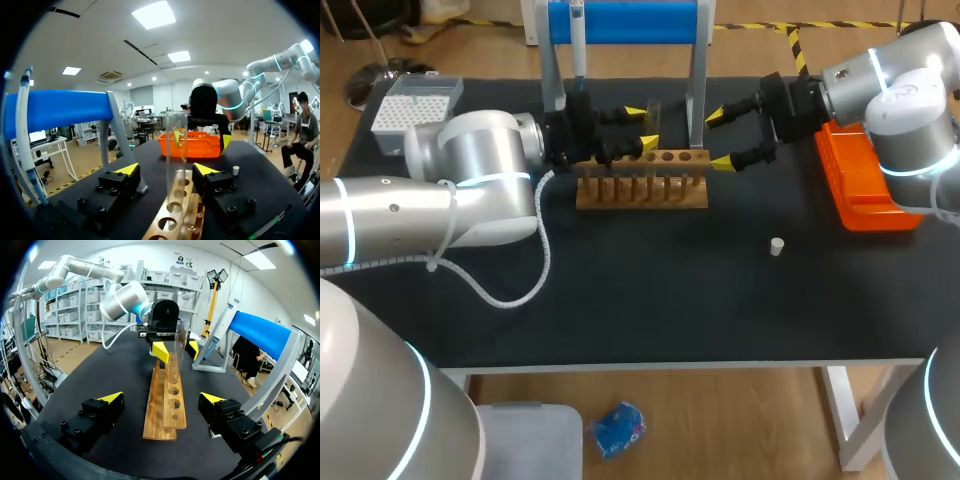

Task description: Invert the test tube, pick up the pipette, mount the tip to pipette, aspirate from beaker and dispense into the tube, eject the tip, return the pipette, and cap with the stopper.

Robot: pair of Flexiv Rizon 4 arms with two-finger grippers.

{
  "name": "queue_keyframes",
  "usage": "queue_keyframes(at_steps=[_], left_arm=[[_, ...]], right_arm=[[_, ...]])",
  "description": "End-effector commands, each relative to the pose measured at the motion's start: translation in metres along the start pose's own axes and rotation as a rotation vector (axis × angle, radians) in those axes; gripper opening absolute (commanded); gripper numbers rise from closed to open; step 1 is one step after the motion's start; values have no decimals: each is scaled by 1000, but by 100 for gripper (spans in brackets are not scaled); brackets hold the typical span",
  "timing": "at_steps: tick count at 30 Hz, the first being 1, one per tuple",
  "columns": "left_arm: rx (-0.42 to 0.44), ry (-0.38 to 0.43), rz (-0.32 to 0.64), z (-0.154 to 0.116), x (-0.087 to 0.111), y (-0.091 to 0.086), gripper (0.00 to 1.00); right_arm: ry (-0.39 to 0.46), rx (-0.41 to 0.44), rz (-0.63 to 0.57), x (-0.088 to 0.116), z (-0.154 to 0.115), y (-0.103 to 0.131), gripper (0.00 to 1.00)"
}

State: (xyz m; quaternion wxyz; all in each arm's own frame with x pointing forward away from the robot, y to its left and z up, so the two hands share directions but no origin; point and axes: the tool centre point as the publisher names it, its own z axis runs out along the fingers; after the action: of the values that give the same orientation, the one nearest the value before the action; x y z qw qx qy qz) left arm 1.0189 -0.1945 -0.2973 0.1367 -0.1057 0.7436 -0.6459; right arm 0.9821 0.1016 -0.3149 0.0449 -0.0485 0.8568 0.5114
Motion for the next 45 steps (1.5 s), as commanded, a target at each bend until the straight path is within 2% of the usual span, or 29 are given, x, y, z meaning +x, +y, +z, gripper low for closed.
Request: queue_keyframes(at_steps=[1,7,11,17,21,41,43,45], left_arm=[[-48,-44,9,-35,6,-22,100],[-139,-121,14,-86,7,-33,100],[-212,-179,-18,-120,10,-38,100],[-329,-333,-82,-168,15,-42,100],[-376,-428,-77,-194,18,-44,100],[-370,-437,-71,-197,21,-47,100],[-348,-449,-131,-207,14,-51,100],[-336,-477,-152,-220,6,-52,100]], right_arm=[[4,1,0,-1,0,-1,100],[4,1,0,-1,0,-1,100],[4,1,0,-1,0,-1,100],[4,1,0,-1,0,-1,100],[4,1,0,-1,0,-1,100],[4,1,0,-1,0,-1,100],[4,-17,7,3,-4,2,100],[-3,-42,18,11,-9,7,100]])
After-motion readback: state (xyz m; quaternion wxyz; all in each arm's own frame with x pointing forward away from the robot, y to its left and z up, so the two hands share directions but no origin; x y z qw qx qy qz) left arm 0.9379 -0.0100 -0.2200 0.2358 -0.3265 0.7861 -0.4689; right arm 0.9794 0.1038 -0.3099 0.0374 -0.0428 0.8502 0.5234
